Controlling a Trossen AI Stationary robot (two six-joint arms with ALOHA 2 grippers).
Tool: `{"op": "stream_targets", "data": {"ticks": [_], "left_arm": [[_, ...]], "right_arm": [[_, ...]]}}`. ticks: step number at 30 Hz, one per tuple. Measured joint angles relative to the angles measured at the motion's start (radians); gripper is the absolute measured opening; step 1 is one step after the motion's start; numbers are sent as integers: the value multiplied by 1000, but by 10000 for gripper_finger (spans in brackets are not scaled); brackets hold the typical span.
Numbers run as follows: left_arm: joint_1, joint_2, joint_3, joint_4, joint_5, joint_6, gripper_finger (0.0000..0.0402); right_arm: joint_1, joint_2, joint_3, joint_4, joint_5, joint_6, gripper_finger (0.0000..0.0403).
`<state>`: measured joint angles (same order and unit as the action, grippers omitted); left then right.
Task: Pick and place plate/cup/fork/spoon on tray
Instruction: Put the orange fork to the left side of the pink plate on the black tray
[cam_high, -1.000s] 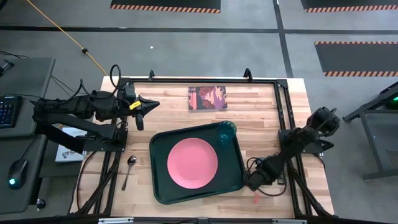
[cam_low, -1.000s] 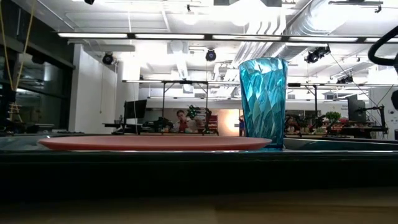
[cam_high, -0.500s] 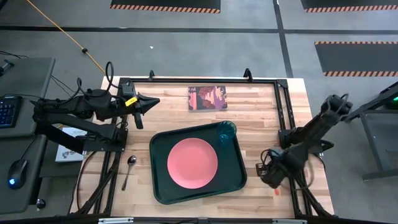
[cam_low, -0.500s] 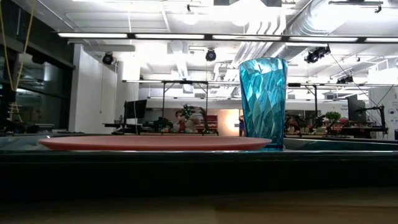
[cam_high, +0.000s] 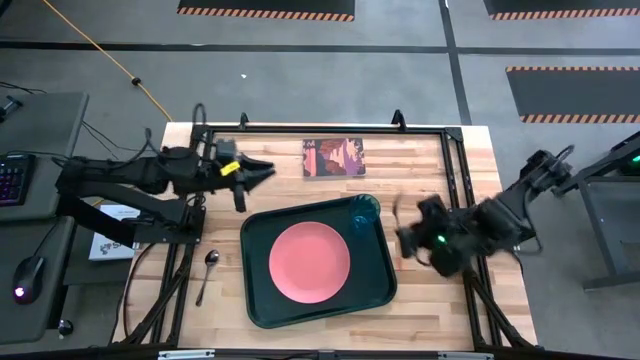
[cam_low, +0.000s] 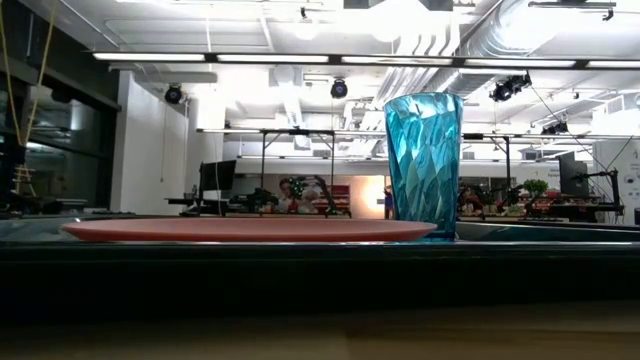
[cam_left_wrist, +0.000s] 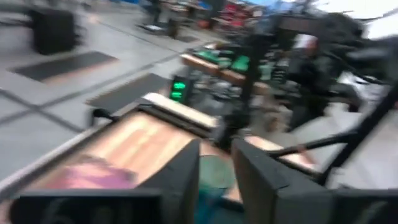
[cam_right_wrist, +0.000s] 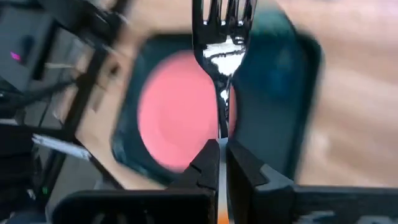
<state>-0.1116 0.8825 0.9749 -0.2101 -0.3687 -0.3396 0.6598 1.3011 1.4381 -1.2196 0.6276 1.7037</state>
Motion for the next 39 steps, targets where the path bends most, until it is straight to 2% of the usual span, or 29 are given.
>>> {"op": "stream_targets", "data": {"ticks": [3, 7, 12, 17, 22, 28, 33, 36, 39], "left_arm": [[-2, 97, 0, 97, 122, -66, 145], [-21, 250, 0, 221, 244, -126, 205], [-44, 426, 0, 389, 339, -211, 234], [-68, 520, 0, 585, 341, -269, 236], [-66, 556, 0, 547, 307, -299, 236], [-59, 553, 0, 575, 255, -232, 236], [-35, 553, 0, 618, 283, -224, 234], [-16, 554, 0, 616, 286, -220, 205], [0, 554, 0, 628, 287, -217, 135]], "right_arm": [[-118, 40, 67, 102, 21, -273, 1], [-248, 102, 92, 358, -7, -606, 0], [-356, 154, 99, 627, -96, -863, 0], [-398, 189, 99, 682, -199, -907, 0], [-398, 191, 98, 694, -217, -919, 0], [-398, 184, 99, 718, -227, -919, 0], [-398, 192, 98, 734, -195, -946, 0], [-398, 191, 98, 737, -157, -950, 0], [-399, 191, 98, 735, -136, -953, 0]]}}
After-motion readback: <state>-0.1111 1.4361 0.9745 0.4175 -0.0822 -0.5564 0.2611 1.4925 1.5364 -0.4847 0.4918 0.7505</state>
